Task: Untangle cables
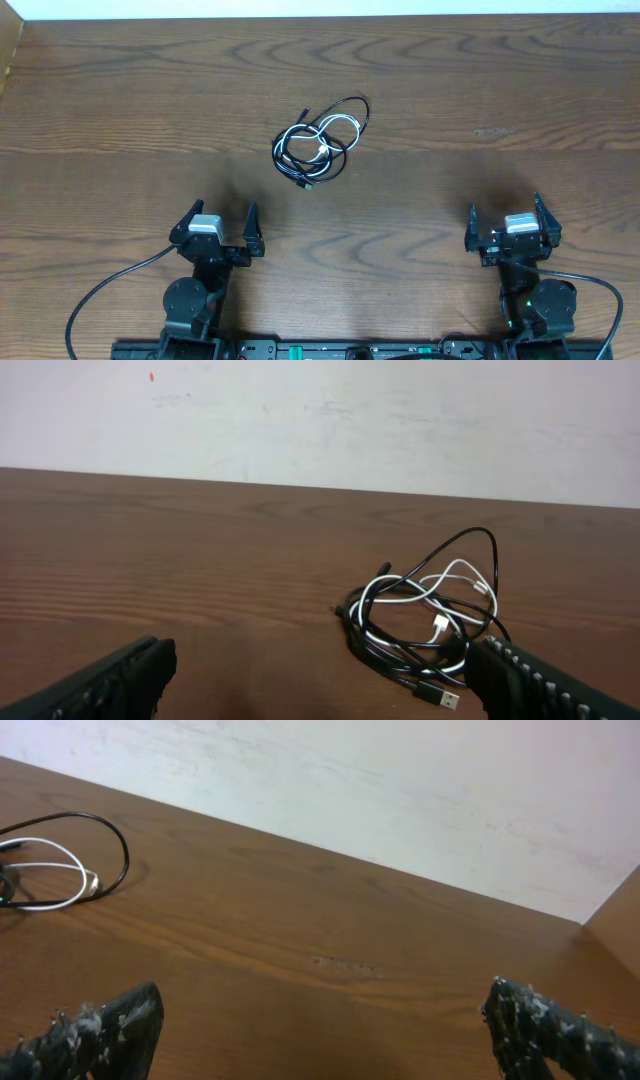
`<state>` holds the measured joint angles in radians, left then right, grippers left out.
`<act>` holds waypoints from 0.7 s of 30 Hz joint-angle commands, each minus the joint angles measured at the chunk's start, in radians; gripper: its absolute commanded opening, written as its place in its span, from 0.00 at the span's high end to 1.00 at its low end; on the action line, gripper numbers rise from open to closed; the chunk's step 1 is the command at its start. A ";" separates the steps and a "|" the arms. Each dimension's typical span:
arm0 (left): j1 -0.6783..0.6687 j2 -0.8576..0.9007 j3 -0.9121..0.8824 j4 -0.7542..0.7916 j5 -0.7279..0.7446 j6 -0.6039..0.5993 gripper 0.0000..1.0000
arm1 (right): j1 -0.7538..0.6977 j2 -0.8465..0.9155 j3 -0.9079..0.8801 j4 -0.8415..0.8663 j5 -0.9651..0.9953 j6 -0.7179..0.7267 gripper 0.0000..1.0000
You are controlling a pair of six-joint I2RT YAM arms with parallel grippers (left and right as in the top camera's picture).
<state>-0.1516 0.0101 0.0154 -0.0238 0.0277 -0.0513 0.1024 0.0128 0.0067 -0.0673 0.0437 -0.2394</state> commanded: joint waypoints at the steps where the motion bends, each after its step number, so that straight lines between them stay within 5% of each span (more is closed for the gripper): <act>1: -0.002 -0.006 -0.011 -0.047 -0.014 0.002 0.02 | 0.002 -0.006 -0.002 -0.004 -0.002 -0.008 0.01; 21: -0.002 -0.006 -0.011 -0.047 -0.014 0.002 0.02 | 0.002 -0.006 -0.001 0.000 0.002 -0.009 0.01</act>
<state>-0.1516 0.0101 0.0154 -0.0238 0.0277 -0.0513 0.1024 0.0128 0.0067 -0.0666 0.0437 -0.2394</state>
